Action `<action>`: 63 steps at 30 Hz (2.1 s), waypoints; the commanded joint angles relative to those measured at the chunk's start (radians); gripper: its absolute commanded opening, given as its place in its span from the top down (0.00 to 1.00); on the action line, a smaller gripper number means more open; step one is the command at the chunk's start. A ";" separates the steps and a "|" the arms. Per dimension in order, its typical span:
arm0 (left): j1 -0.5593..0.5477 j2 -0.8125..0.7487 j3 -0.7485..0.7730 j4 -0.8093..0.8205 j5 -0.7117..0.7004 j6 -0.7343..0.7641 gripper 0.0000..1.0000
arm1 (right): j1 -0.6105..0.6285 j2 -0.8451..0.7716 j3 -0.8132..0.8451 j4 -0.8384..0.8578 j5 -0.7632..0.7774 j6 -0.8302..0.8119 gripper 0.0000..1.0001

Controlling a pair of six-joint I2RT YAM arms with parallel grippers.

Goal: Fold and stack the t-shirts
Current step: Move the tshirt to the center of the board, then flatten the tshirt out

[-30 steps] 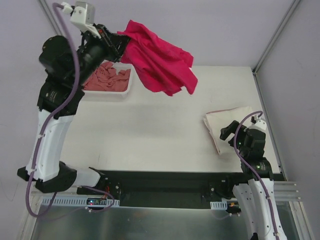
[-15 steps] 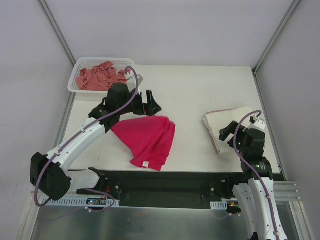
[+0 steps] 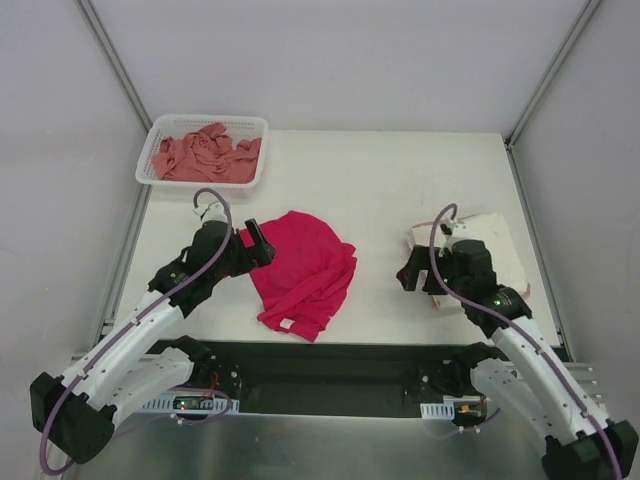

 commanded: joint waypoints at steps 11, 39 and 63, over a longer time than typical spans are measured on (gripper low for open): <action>0.316 0.159 -0.093 -0.149 -0.025 -0.112 0.01 | 0.805 0.644 0.433 0.090 0.278 -0.093 0.01; 0.517 0.150 -0.163 -0.072 0.116 -0.047 0.01 | 1.083 1.194 0.700 -0.053 0.496 -0.133 0.42; 0.517 0.387 -0.104 0.096 0.304 -0.058 0.08 | 0.854 0.684 0.466 -0.189 0.657 0.049 0.93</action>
